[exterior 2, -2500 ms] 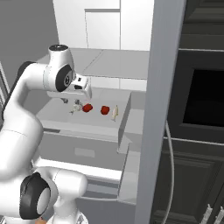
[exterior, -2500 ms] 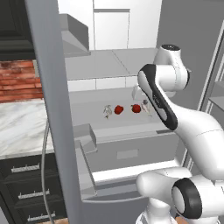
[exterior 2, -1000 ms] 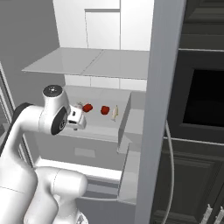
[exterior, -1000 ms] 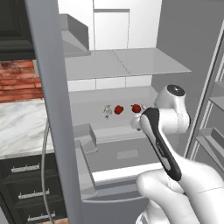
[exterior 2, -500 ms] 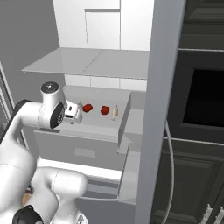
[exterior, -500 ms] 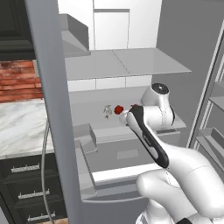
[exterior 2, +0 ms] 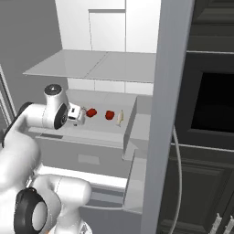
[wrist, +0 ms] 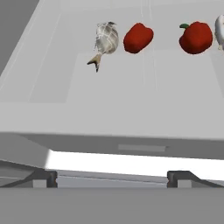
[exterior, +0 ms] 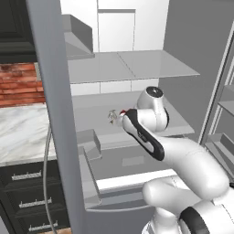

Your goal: Place one bell pepper and one fish in each tupperware on the nearby counter, to pack two identical lunches.

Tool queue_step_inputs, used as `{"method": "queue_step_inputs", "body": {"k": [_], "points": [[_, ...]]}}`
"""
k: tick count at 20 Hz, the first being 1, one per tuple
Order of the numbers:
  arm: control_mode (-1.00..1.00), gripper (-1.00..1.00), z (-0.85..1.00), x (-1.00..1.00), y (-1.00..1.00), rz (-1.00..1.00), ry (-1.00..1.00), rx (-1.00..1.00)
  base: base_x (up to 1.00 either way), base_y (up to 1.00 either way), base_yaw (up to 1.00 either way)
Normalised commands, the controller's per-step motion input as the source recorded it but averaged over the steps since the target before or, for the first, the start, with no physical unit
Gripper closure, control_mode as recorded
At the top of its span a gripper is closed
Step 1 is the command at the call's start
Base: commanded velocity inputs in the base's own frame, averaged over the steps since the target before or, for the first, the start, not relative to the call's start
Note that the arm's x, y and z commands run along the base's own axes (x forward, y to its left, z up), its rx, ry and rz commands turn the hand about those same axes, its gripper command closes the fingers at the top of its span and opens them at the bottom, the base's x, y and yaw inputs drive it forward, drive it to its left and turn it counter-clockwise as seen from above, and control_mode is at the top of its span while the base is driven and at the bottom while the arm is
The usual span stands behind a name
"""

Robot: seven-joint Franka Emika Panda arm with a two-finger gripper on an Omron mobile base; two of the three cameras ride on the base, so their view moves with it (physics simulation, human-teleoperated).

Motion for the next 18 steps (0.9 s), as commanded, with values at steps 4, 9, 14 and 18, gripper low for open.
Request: {"method": "queue_step_inputs", "body": {"k": [4,9,14,18], "points": [[-1.0,-1.0,-0.17,0.43,0.05,0.0,-0.01,0.0,0.0,0.0,0.0],[-1.0,-1.0,-0.1,0.4,0.06,0.0,0.0,0.0,0.0,0.0,0.0],[-1.0,-1.0,0.0,0.23,0.28,0.0,0.0,0.0,0.0,0.0,0.0],[-1.0,-1.0,0.0,0.13,0.24,0.0,0.0,0.0,0.0,0.0,0.0]]}}
